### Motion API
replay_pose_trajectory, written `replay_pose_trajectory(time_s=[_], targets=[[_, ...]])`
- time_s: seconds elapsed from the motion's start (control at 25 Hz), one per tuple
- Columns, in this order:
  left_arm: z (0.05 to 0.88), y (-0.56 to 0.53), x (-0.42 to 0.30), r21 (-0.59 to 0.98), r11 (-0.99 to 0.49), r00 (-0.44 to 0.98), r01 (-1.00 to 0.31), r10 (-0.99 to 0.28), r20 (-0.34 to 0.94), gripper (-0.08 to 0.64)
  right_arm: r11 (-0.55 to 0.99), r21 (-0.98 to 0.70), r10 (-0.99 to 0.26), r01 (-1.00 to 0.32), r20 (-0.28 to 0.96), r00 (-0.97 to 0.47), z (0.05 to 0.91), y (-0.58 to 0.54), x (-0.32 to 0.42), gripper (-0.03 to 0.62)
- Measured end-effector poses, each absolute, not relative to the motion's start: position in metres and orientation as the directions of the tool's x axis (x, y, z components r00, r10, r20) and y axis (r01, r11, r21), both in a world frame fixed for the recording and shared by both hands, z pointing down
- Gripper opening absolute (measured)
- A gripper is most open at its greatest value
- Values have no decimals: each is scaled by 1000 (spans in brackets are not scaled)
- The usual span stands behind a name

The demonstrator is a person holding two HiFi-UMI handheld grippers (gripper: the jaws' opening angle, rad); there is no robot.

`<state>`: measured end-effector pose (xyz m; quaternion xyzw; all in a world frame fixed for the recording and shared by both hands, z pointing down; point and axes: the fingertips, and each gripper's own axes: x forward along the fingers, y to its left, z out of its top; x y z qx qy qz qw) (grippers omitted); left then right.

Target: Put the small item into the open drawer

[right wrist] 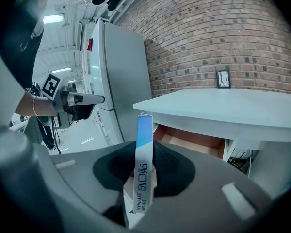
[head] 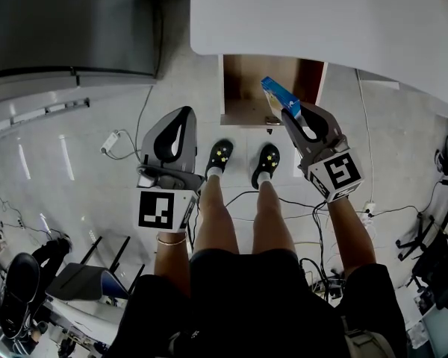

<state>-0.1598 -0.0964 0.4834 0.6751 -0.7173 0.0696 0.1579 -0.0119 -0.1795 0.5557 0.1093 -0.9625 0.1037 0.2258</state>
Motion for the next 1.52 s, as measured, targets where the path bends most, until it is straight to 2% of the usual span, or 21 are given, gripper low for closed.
replay_pose_trajectory(time_s=[0.96,1.52], targets=[[514,-88,-160,108,114,-72,-988,-940,332,-3,961,-140,-128,-238,538,-833,620,-176,-2,96],[527,-104,-153,119,82,-40,-989,-947,320,-3,983,-58,-109,-175,587,-802,643,-175,-13,97]])
